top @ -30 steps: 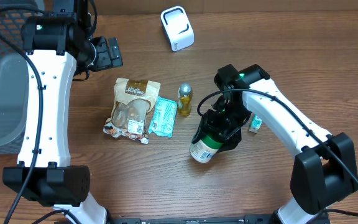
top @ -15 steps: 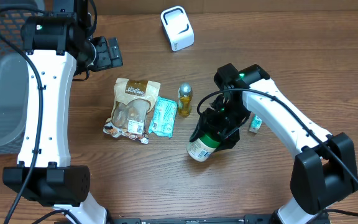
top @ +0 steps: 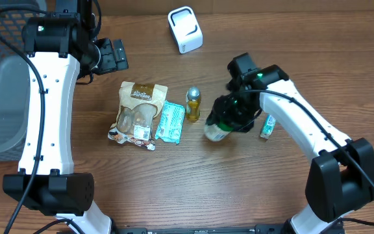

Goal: Scan the item barcode
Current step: 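Carry the jar up and left toward the white scanner, then hold the jar's label in front of the white scanner, then carry the jar right and lower it onto the table's right edge, then release the jar and move the right gripper left above the Kleenex pack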

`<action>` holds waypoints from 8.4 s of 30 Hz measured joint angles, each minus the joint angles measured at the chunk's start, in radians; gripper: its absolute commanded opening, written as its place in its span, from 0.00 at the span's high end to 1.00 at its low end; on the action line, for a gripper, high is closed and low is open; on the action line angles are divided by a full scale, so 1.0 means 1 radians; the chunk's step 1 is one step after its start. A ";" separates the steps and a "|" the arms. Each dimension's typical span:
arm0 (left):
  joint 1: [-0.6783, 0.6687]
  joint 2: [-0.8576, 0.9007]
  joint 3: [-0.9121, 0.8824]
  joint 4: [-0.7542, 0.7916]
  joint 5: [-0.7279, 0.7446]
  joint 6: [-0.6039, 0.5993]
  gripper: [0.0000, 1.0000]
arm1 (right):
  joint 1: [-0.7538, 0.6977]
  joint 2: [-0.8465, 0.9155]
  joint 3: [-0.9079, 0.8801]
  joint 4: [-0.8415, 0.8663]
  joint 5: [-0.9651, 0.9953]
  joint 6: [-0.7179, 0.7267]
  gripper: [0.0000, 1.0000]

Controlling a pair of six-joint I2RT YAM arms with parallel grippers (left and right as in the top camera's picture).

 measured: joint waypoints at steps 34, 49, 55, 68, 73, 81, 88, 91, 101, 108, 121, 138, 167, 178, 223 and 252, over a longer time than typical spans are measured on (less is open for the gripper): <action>0.000 0.000 0.000 0.000 0.000 0.000 0.01 | 0.031 0.042 0.510 0.415 0.322 -0.427 0.89; 0.000 0.000 0.000 0.000 0.000 0.000 0.00 | 0.033 0.355 0.502 0.832 0.340 -0.475 0.89; 0.000 0.000 0.000 0.000 0.000 0.000 0.01 | 0.033 0.428 0.499 0.874 0.340 -0.475 0.89; 0.000 0.000 0.000 0.000 0.000 0.000 0.00 | 0.033 0.470 0.499 0.964 0.339 -0.474 0.89; 0.000 0.000 0.000 0.000 0.000 0.000 0.01 | 0.033 0.470 0.499 1.023 0.339 -0.472 0.90; 0.000 0.000 0.000 0.000 0.000 0.000 0.00 | 0.033 0.471 0.499 1.129 0.339 -0.443 0.90; 0.000 0.000 0.000 0.000 0.000 0.000 0.00 | 0.033 0.499 0.499 1.222 0.339 -0.404 0.90; 0.000 0.000 0.000 0.000 0.000 0.000 0.01 | 0.033 0.533 0.498 1.271 0.339 -0.397 0.90; 0.000 0.000 0.000 0.000 0.000 0.000 0.00 | 0.033 0.606 0.498 1.392 0.339 -0.392 0.90; 0.000 0.000 0.000 0.000 0.000 0.000 0.00 | 0.033 0.639 0.498 1.479 0.339 -0.392 0.90; 0.000 0.000 0.000 0.000 0.000 0.000 0.00 | 0.013 0.721 0.498 1.542 0.339 -0.377 0.83; 0.000 0.000 0.000 0.000 0.000 0.000 0.00 | 0.006 0.697 0.496 1.497 0.339 -0.366 0.83; 0.000 0.000 0.000 0.000 0.000 0.000 0.01 | -0.433 0.151 0.487 -0.089 0.340 -0.192 0.87; 0.000 0.000 0.000 0.000 0.000 0.000 0.00 | -0.612 0.151 0.341 -0.172 0.340 -0.183 0.81; 0.000 0.000 0.000 0.001 0.000 0.000 0.01 | -0.649 0.151 0.052 0.081 0.379 -0.174 0.00; 0.000 0.000 0.000 0.000 0.000 0.000 0.00 | -0.491 0.012 0.237 -0.201 0.185 -0.241 0.00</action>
